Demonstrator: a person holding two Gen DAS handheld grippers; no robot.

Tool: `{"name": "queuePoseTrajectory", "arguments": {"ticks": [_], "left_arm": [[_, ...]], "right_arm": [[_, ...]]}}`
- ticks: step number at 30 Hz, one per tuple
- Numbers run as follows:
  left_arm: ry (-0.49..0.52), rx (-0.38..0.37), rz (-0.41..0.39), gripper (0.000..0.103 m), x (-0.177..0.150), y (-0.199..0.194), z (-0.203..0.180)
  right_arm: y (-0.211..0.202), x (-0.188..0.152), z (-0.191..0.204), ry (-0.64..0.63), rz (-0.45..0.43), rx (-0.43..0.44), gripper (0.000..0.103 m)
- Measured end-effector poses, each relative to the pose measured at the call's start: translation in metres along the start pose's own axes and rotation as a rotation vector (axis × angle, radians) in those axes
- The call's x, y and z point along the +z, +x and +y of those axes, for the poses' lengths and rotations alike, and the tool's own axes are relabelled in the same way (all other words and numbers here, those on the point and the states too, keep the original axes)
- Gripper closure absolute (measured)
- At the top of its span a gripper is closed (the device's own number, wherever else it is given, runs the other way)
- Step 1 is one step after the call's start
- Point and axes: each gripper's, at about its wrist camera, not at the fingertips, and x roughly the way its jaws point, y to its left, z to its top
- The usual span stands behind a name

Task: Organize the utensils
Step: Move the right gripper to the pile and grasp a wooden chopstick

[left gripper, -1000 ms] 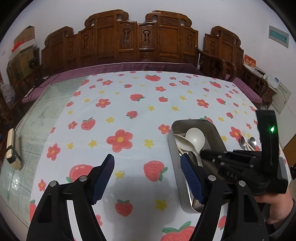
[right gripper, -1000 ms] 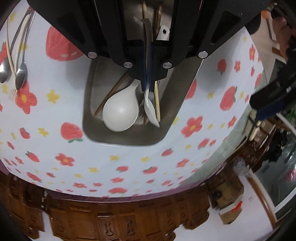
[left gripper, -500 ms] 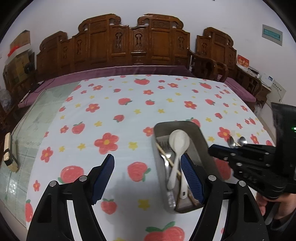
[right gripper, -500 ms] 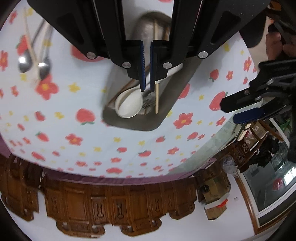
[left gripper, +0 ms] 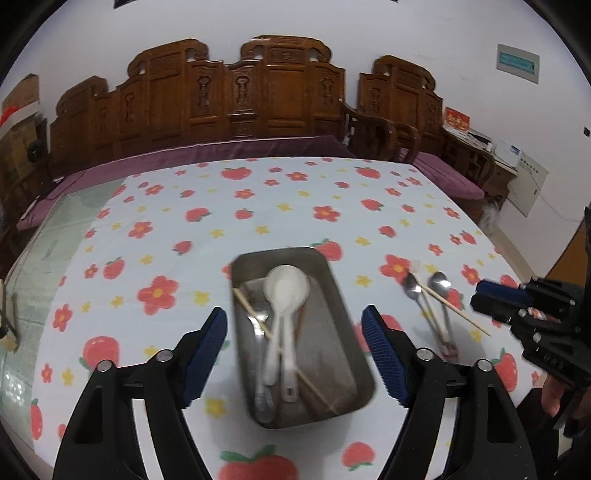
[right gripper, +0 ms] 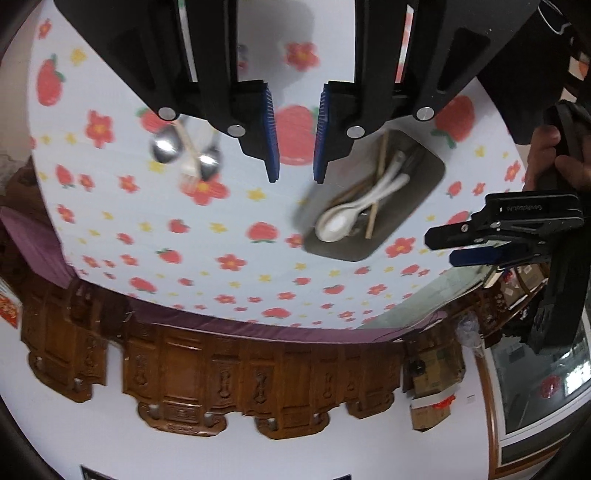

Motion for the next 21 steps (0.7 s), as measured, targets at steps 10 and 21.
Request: {"name": "queuePoseTrajectory", "arguments": {"ticks": [10,21], "left_arm": [[0.056,-0.071,0.003,0.014,-0.014,0.004,-0.060],[0.120,-0.097,0.058,0.014,-0.021,0.029,-0.104]], "right_arm": [[-0.035,-0.025,-0.079,0.067,-0.013,-0.124,0.080],[0.040,-0.067,-0.123,0.139,0.142,-0.087,0.080]]}}
